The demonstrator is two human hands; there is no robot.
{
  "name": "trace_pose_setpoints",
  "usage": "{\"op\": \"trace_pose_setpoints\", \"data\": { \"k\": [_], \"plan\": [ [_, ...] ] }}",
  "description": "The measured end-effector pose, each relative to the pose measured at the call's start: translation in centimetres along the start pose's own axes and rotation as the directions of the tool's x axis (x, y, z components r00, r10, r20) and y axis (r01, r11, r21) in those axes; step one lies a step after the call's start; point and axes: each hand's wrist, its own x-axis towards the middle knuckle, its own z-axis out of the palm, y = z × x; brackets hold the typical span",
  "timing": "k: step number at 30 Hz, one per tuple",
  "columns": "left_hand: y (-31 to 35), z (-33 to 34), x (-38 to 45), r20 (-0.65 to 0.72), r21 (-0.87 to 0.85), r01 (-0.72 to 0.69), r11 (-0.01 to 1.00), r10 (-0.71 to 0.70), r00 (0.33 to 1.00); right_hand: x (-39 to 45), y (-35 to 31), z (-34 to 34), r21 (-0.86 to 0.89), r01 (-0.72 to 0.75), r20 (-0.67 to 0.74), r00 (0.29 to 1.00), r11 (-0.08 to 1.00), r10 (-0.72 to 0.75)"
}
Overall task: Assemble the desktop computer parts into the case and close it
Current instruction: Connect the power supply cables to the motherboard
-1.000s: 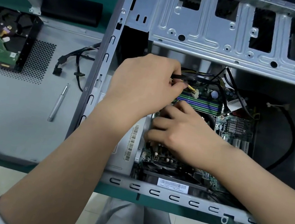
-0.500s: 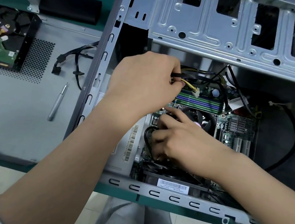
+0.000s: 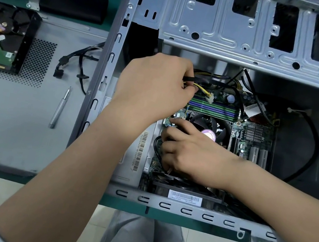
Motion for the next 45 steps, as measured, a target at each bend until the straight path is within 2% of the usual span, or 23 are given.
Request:
{"op": "trace_pose_setpoints", "data": {
  "k": [7, 12, 18, 37, 45],
  "plan": [
    [0.00, 0.15, -0.04, 0.001, 0.003, -0.005, 1.000, 0.005, 1.000, -0.02, -0.02, 0.41, -0.006, -0.007, -0.026, 1.000, 1.000, 0.007],
    [0.00, 0.11, 0.00, 0.009, 0.002, -0.002, 1.000, 0.002, 1.000, 0.04, 0.11, 0.33, 0.082, 0.006, -0.079, 0.997, 0.997, 0.000],
    [0.01, 0.14, -0.08, 0.007, 0.002, -0.007, 1.000, 0.007, 1.000, -0.16, 0.23, 0.06, 0.128, 0.008, -0.035, 0.999, 0.992, -0.003],
    [0.10, 0.04, -0.03, 0.030, -0.005, 0.012, 1.000, -0.012, 0.999, 0.09, 0.33, 0.14, 0.054, -0.004, 0.045, 0.999, 0.999, 0.002],
    [0.05, 0.10, 0.02, 0.031, 0.002, 0.008, 1.000, -0.008, 0.999, 0.17, 0.13, 0.27, 0.037, -0.024, 0.036, 0.999, 0.999, 0.022]
  ]
}}
